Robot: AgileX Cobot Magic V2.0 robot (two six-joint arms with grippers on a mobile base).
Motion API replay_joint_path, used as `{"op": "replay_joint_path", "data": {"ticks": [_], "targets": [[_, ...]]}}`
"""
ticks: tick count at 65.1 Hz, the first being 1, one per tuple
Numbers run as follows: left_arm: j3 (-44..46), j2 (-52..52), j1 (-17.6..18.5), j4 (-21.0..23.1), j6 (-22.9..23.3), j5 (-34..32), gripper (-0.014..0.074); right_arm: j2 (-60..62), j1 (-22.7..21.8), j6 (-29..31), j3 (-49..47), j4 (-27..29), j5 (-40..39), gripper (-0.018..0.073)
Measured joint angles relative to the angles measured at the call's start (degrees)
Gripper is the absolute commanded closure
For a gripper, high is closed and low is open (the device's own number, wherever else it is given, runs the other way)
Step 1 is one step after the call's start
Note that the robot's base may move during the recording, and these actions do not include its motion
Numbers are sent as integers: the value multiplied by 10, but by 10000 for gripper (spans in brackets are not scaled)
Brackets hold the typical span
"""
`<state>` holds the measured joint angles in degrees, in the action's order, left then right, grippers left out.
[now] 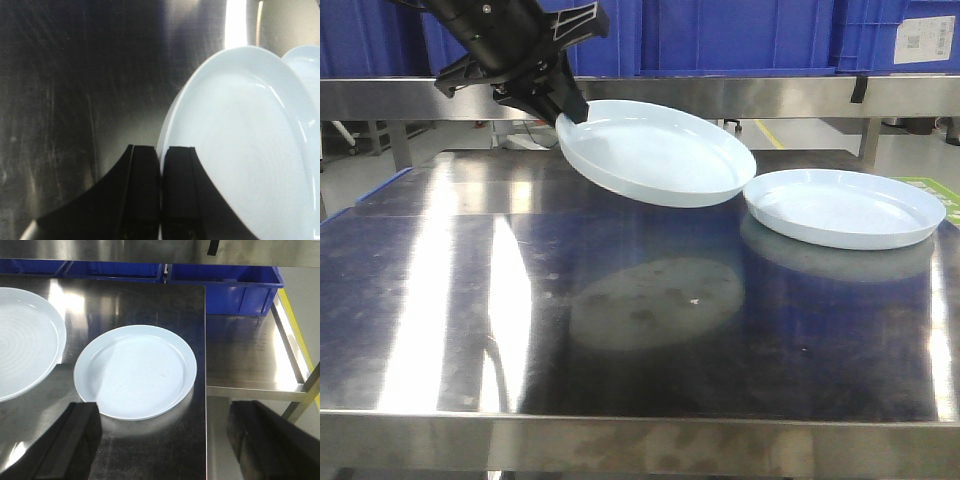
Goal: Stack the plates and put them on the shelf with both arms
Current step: 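Carry the held plate toward the table centre with the left gripper, then lower the plate flat at the table centre and open the left gripper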
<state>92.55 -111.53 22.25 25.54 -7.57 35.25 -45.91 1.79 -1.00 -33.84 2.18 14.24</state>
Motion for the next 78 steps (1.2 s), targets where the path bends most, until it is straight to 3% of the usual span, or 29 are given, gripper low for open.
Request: {"op": "replay_joint_path", "data": {"ticks": [31,61,69,78], "targets": [[0,0,-23,-44,0,-2,502,0,0,0,0,0,0,-64],[0,-24,-28,-47,0,-2,496,0,0,0,0,0,0,-64],[0,-33,-28,-47,0,-2,432,0,0,0,0,0,0,-64],[0,-33,-28,-46,0,-2,230,0,0,0,0,0,0,-64]]}}
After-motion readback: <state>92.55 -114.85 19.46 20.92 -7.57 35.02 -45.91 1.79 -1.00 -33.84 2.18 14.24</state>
